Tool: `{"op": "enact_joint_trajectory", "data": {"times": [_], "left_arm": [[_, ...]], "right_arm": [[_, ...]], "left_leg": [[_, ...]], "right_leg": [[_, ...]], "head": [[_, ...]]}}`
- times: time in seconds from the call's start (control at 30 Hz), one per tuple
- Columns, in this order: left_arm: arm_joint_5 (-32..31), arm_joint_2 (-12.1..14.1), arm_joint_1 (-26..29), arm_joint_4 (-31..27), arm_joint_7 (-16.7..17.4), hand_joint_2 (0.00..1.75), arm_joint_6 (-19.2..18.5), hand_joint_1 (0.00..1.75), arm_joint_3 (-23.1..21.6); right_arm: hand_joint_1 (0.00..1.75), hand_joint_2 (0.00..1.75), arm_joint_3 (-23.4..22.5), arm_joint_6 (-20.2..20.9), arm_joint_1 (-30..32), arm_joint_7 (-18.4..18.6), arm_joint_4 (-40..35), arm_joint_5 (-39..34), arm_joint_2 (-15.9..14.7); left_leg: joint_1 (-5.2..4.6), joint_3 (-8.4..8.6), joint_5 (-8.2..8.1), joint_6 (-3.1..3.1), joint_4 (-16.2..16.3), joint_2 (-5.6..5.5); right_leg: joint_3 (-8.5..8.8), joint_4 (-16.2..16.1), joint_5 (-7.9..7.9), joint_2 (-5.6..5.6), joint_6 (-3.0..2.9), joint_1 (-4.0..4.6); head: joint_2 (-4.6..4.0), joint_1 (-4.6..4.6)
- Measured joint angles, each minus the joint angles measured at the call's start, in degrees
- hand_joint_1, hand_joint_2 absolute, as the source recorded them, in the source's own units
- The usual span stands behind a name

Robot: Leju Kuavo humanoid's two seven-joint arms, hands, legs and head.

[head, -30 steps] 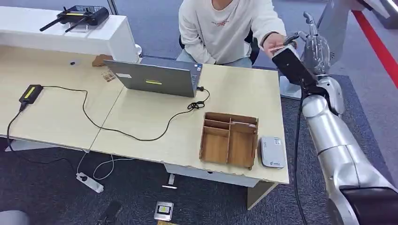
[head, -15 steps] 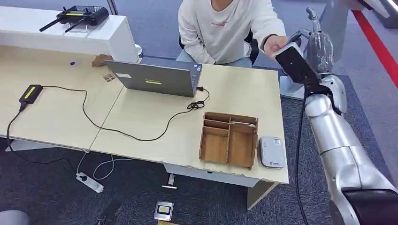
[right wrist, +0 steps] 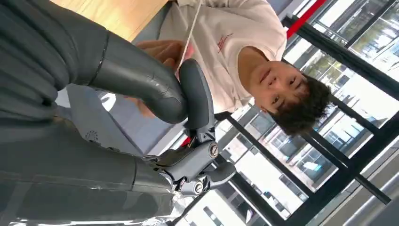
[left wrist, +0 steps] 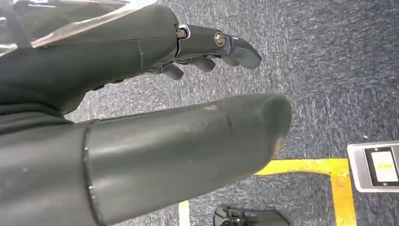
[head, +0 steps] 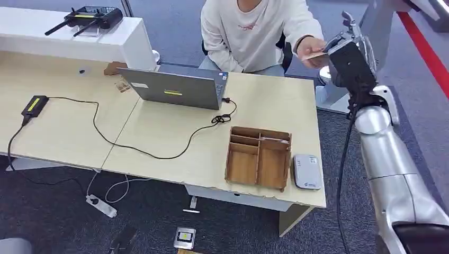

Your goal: Pass the card to the sensor for recognition and then transmit it.

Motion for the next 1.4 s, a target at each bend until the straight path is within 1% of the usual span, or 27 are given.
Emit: {"op": "enact_joint_trajectory", "data": {"times": [0.1,0.27,0.43,0.47,0.57,0.67,0.77,0.8,0.83,0.9,0.93,1.07,1.1,1.2,1.4], "left_arm": [[0.24,-0.11,0.0,0.0,0.0,0.0,0.0,0.0,0.04],[1.75,-0.55,0.02,0.02,1.03,0.0,0.31,0.0,0.22],[2.71,-1.29,0.1,0.09,1.25,0.0,1.03,0.0,0.31],[2.84,-1.46,0.08,0.15,1.25,0.0,1.01,0.0,0.33],[2.99,-1.81,-0.09,0.44,4.26,0.0,-0.42,0.0,0.28],[3.06,-2.05,-0.14,0.63,4.92,0.0,-0.66,0.0,0.24],[3.08,-2.21,-0.16,0.81,5.03,0.0,-0.66,0.0,0.24],[3.08,-2.25,-0.16,0.87,5.03,0.0,-0.66,0.0,0.24],[3.08,-2.32,-0.16,0.9,5.03,0.0,-0.66,0.0,0.24],[3.1,-2.36,-0.16,0.94,5.03,0.0,-0.66,0.0,0.24],[3.1,-2.38,-0.16,0.98,5.03,0.0,-0.68,0.0,0.24],[3.02,-2.49,-0.2,1.22,4.68,0.0,-0.74,0.0,0.2],[2.89,-2.49,-0.2,1.22,4.5,0.0,-0.83,0.0,0.17],[2.67,-2.45,-0.26,1.31,4.26,0.0,-1.25,0.0,0.11],[2.6,-2.27,-0.32,1.4,4.28,0.0,-1.51,0.0,0.0]], "right_arm": [[1.75,1.75,0.0,0.26,0.6,0.11,-2.22,-0.09,-0.83],[1.75,1.75,-0.13,1.27,2.78,2.06,-5.79,-1.03,-2.84],[1.75,1.75,-0.22,1.18,6.1,2.05,-8.52,-1.55,-4.91],[1.75,1.75,-0.22,1.09,6.59,1.86,-8.87,-1.55,-5.09],[1.75,1.75,-0.22,0.0,8.65,0.87,-9.22,-1.35,-5.35],[1.75,1.75,-0.22,-0.53,10.51,0.33,-9.22,-1.14,-5.4],[1.75,1.75,-0.22,-0.5,10.99,0.17,-9.24,-1.11,-5.55],[1.26,1.75,-0.22,-0.5,11.04,0.17,-9.24,-1.13,-5.57],[0.0,1.75,-0.22,-0.52,11.08,0.15,-9.24,-1.14,-5.57],[0.0,1.75,-0.22,-0.5,11.14,0.11,-9.24,-1.11,-5.62],[0.0,0.0,-0.22,-0.61,11.16,0.0,-9.24,-1.0,-5.64],[0.0,0.0,-0.13,-1.49,11.19,-0.83,-9.53,1.45,-5.59],[0.0,1.75,-0.11,-1.92,11.18,-1.07,-9.53,2.55,-5.55],[0.0,1.75,-0.02,-2.78,11.17,-1.25,-9.53,4.74,-5.48],[0.0,1.75,0.02,-3.19,11.17,-1.25,-9.53,5.55,-5.35]], "left_leg": [[0.0,0.01,0.0,0.0,0.0,0.0],[0.01,0.02,0.0,0.0,0.0,0.0],[-0.02,0.02,-0.01,0.01,0.0,0.01],[-0.02,0.02,-0.02,0.01,0.0,0.0],[0.01,0.02,-0.02,0.01,0.0,0.0],[0.0,0.01,-0.02,0.01,0.0,0.0],[0.01,0.01,-0.02,0.01,-0.01,0.0],[0.01,0.01,-0.02,0.01,-0.01,0.0],[0.01,0.01,-0.02,0.01,0.0,0.0],[0.0,0.01,-0.02,0.01,-0.01,0.0],[0.0,0.01,-0.02,0.01,0.0,0.0],[0.0,0.01,-0.02,0.01,0.0,0.0],[0.0,0.01,-0.02,0.01,-0.01,0.0],[0.0,0.0,-0.02,0.01,-0.01,0.0],[0.0,0.01,-0.01,0.01,-0.01,0.0]], "right_leg": [[0.0,0.0,0.0,0.0,0.0,0.0],[0.01,0.0,0.0,-0.01,0.0,0.0],[0.01,0.0,0.0,0.01,0.0,-0.01],[0.0,0.0,0.0,0.01,0.0,-0.01],[0.02,-0.01,0.0,0.0,0.0,0.0],[0.01,-0.01,0.0,0.0,0.0,0.0],[0.01,-0.01,0.0,0.01,0.0,0.0],[0.01,-0.01,0.0,0.01,0.0,0.0],[0.01,-0.01,0.0,0.01,0.0,0.0],[0.01,-0.01,0.0,0.01,0.0,0.0],[0.01,-0.01,0.0,0.01,0.0,0.0],[0.02,-0.01,0.0,0.01,0.0,0.0],[0.02,-0.01,0.0,0.01,0.0,0.0],[0.03,-0.01,0.0,0.0,0.0,0.0],[0.03,-0.01,0.0,0.0,0.0,0.0]], "head": [[0.0,-0.02],[0.0,0.0],[0.0,0.0],[0.0,-0.02],[0.0,0.0],[0.0,-0.02],[0.0,-0.02],[0.0,-0.02],[0.0,0.0],[0.0,-0.02],[0.0,-0.02],[0.0,0.0],[0.0,-0.02],[0.0,-0.02],[0.0,-0.02]]}}
